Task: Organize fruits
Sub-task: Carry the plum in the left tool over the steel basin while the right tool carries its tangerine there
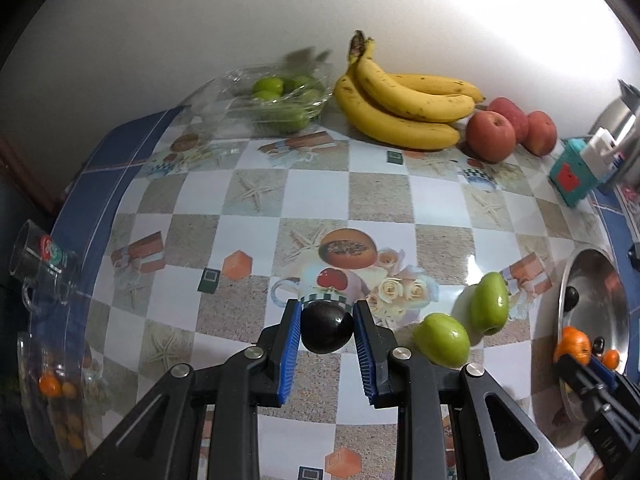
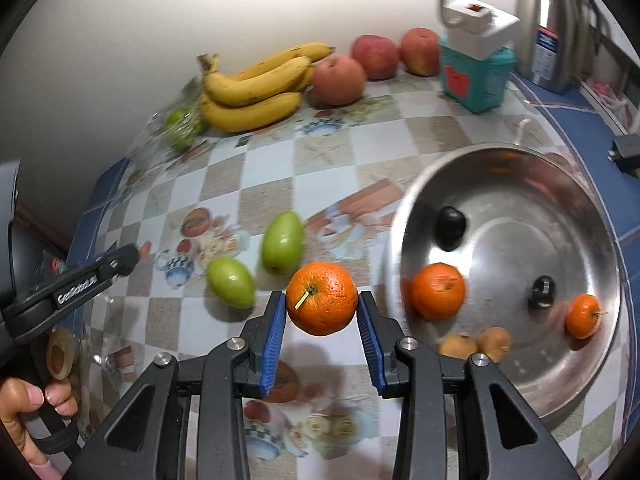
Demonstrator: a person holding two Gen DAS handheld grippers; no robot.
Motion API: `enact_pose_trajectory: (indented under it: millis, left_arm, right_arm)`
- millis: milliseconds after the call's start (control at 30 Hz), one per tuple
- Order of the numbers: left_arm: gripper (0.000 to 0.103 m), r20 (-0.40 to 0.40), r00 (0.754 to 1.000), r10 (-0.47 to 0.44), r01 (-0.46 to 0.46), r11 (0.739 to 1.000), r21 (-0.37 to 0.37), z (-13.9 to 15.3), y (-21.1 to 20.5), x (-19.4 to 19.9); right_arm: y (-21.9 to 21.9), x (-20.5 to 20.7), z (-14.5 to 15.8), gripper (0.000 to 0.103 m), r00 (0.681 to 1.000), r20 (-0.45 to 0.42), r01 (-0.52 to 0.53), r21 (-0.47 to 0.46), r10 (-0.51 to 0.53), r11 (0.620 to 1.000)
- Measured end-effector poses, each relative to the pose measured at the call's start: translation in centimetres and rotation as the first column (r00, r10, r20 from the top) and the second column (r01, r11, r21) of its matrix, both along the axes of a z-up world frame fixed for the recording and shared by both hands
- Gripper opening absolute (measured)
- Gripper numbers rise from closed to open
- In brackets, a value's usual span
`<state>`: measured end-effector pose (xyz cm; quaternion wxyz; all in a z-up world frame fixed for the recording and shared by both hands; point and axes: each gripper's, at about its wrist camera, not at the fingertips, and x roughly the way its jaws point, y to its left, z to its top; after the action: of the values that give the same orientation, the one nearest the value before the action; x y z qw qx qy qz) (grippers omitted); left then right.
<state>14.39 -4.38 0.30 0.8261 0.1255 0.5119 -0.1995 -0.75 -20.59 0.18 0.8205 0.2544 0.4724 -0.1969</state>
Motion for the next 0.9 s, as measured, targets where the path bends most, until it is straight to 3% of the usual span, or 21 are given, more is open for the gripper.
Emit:
enact_pose_trajectory:
  millis: [433, 900]
  left_arm:
    - [0.028, -0.031, 0.999, 0.033, -0.034, 0.999, -0.037, 0.2, -0.5, -0.5]
    - [0.028, -0.027, 0.996, -0.085, 0.083, 0.995, -0.06, 1.0, -5.9, -4.5]
  right_arm:
    - [-5.9, -4.2, 0.9, 0.038, 0.98, 0.011, 0.197, 0.002, -0.197, 0.98]
    - [-11.3, -9.5, 1.0, 0.038, 0.921, 0.016, 0.389, 0.015, -0.389, 0.921]
